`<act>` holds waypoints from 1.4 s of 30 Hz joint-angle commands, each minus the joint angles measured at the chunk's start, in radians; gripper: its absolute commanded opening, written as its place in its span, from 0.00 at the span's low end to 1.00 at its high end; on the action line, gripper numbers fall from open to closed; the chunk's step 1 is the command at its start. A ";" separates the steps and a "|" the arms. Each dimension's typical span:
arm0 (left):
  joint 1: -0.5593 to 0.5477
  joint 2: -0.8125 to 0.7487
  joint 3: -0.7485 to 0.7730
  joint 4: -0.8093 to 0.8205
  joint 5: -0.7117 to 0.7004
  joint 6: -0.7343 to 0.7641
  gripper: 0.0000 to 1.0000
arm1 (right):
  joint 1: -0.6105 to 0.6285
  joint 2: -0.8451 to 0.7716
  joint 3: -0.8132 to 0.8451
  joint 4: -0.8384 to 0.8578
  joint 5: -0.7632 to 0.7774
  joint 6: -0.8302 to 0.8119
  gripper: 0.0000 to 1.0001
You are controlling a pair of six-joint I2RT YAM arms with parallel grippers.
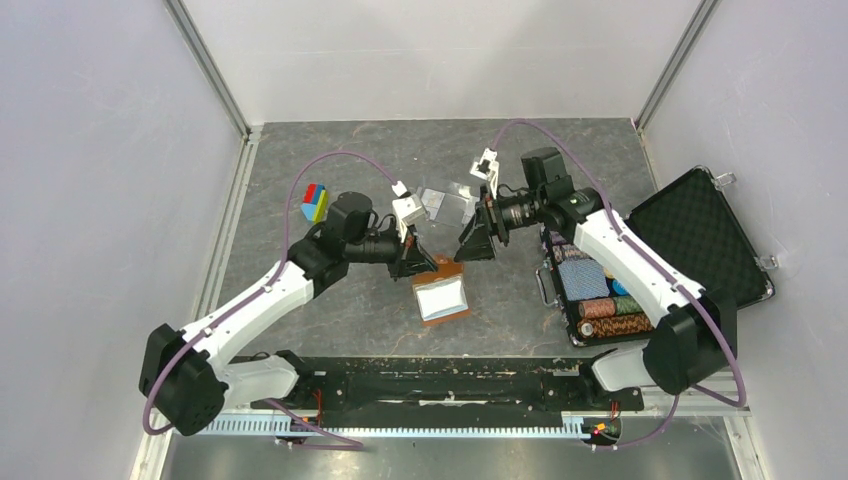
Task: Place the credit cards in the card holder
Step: Open the card holder.
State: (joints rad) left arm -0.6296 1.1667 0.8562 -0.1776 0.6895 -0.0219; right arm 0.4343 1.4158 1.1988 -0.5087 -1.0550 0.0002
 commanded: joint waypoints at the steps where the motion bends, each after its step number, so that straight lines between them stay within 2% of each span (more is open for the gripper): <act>1: 0.002 -0.031 0.060 0.024 0.077 -0.076 0.02 | 0.014 -0.041 -0.052 0.042 -0.069 -0.031 0.92; 6: 0.002 -0.039 0.070 0.065 0.091 -0.119 0.02 | 0.060 -0.038 -0.068 0.064 -0.110 -0.034 0.92; 8: 0.002 -0.039 0.076 0.071 0.091 -0.127 0.02 | 0.079 -0.028 -0.073 0.067 -0.102 -0.036 0.85; 11: 0.002 -0.041 0.081 0.092 0.096 -0.139 0.02 | 0.083 -0.012 -0.090 0.105 -0.069 -0.005 0.62; 13: 0.001 -0.047 0.082 0.101 0.087 -0.148 0.04 | 0.084 -0.007 -0.094 0.143 -0.029 0.036 0.38; 15: 0.002 -0.058 0.084 0.102 0.053 -0.157 0.12 | 0.083 -0.015 -0.109 0.210 0.015 0.094 0.08; 16: 0.004 -0.067 0.085 0.100 0.018 -0.159 0.23 | 0.083 -0.016 -0.106 0.223 0.047 0.104 0.00; 18: 0.004 -0.091 0.085 0.085 -0.066 -0.160 0.46 | 0.079 -0.016 -0.096 0.237 0.109 0.128 0.00; 19: 0.004 -0.108 0.084 0.072 -0.131 -0.167 0.64 | 0.073 -0.016 -0.088 0.238 0.138 0.136 0.00; 22: 0.004 -0.152 0.086 0.015 -0.343 -0.234 0.92 | 0.049 -0.028 -0.089 0.281 0.183 0.174 0.00; 23: 0.006 -0.159 0.094 -0.019 -0.390 -0.259 0.97 | 0.036 -0.035 -0.094 0.301 0.190 0.193 0.00; 27: 0.034 -0.147 0.126 -0.131 -0.415 -0.343 1.00 | -0.013 -0.053 -0.134 0.388 0.186 0.282 0.00; 31: 0.093 -0.057 0.136 -0.193 -0.264 -0.466 0.97 | -0.027 -0.055 -0.145 0.401 0.183 0.312 0.00; 34: 0.108 0.017 0.112 -0.151 -0.142 -0.555 0.87 | -0.031 -0.055 -0.154 0.416 0.188 0.343 0.00; 38: 0.108 0.069 0.062 -0.023 -0.052 -0.638 0.84 | -0.032 -0.051 -0.162 0.429 0.205 0.372 0.00; 42: 0.107 0.092 0.053 0.007 -0.029 -0.649 0.79 | -0.034 -0.048 -0.174 0.427 0.224 0.385 0.00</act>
State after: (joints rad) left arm -0.5232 1.2591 0.9035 -0.2665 0.5659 -0.5900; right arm 0.4057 1.3968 1.0351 -0.1295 -0.8536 0.3500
